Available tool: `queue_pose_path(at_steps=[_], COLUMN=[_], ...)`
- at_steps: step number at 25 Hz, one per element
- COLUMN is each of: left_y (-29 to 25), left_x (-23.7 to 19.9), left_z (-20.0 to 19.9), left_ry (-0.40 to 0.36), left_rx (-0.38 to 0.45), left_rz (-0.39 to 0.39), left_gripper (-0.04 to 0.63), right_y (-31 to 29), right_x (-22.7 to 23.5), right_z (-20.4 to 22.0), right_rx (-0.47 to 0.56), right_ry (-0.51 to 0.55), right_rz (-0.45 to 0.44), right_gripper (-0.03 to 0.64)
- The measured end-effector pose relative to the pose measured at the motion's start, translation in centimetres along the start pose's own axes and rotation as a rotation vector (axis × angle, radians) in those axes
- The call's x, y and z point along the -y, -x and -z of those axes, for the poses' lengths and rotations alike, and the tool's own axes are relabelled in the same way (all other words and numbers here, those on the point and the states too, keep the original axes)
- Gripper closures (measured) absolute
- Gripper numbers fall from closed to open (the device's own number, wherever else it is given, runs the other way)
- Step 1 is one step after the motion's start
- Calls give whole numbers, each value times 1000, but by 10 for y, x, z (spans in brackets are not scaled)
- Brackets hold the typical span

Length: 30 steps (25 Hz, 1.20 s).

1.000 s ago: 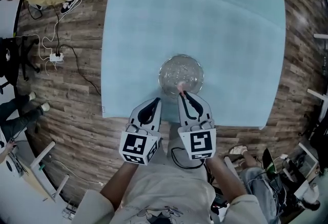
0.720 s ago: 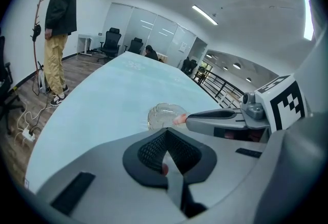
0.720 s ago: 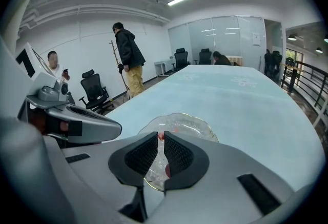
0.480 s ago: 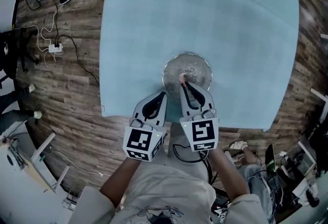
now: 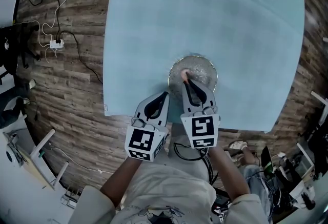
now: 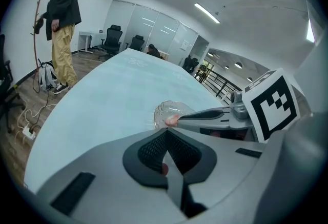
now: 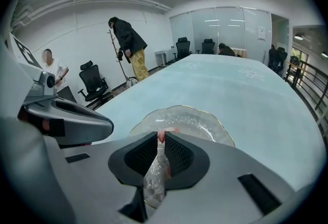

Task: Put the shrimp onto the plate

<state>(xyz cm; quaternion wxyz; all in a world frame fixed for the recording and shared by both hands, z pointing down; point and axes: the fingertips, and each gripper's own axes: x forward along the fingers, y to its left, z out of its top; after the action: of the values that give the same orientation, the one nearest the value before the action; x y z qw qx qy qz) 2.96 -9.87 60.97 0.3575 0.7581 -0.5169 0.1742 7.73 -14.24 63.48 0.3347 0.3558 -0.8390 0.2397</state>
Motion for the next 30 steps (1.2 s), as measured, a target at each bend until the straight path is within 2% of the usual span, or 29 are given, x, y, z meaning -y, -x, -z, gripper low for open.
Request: queue_pose_path(at_steps=[7,16,30], left_y=[5,16,78], left_x=[2,4,27], left_z=[-2,-9,-64], left_ry=[-2,-25,-127], left_rx=[8,34,144], left_rz=[10,24,83], left_gripper=[595,595,595], right_y=[4,21,95], right_x=[-6,-12,-43], right_z=[-1,-14,-49], right_rx=[-2,63,194], right_ry=[-1,5,5], right_rz=[5,45,93], right_gripper=[558,561,584])
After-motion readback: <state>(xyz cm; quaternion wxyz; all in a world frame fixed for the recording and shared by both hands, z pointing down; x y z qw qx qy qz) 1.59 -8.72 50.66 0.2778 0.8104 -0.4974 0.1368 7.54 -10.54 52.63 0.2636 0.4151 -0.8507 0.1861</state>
